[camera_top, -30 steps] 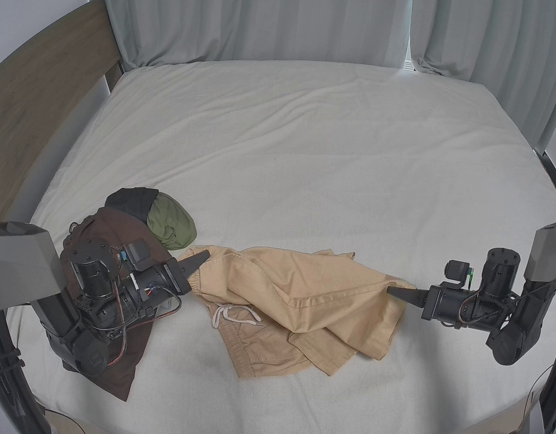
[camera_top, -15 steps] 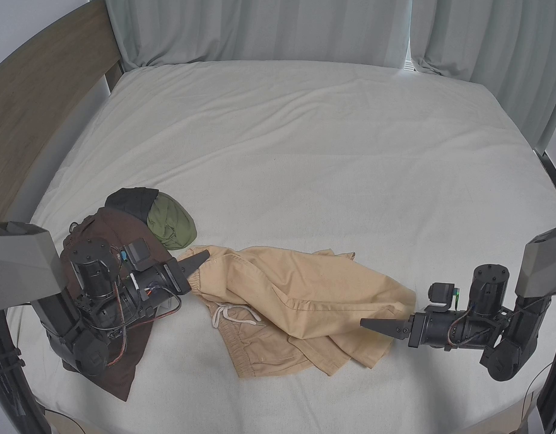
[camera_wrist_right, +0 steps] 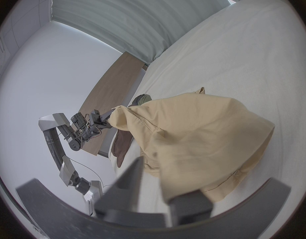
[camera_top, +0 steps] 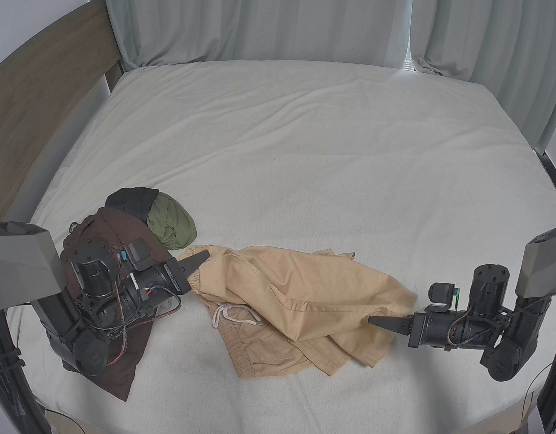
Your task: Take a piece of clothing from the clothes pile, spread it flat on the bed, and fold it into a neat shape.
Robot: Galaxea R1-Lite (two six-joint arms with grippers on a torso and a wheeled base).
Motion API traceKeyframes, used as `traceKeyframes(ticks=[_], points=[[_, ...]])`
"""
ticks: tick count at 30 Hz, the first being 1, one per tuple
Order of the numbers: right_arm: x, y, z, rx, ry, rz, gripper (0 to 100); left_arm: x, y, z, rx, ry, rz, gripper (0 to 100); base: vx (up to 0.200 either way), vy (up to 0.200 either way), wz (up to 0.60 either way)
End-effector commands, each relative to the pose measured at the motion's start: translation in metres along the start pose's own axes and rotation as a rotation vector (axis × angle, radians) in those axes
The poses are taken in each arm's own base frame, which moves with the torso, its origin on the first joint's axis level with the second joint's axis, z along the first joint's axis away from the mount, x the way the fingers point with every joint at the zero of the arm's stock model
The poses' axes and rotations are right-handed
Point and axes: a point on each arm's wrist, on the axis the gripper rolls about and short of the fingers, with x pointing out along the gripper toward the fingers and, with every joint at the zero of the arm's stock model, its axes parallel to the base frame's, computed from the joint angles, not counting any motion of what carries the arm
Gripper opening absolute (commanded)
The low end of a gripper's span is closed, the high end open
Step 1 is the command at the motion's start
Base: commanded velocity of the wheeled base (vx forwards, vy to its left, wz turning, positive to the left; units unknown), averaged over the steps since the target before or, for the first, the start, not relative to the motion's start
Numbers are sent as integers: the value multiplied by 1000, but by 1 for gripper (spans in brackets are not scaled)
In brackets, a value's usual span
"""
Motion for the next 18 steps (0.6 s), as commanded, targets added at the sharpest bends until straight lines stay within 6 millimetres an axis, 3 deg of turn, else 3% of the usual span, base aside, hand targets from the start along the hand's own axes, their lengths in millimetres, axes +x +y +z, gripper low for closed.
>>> traceKeyframes(ticks=[1, 8, 18], points=[[0, 0, 0, 0, -2, -1, 0, 0, 0, 0, 1, -2, -2, 0, 0, 0, 0], [-2, 2, 5, -13, -21, 5, 0, 0, -2, 3, 6, -12, -10, 0, 0, 0, 0], [-17, 23, 25, -77, -111, 44, 0, -5, -16, 20, 34, -74, -52, 0, 0, 0, 0]])
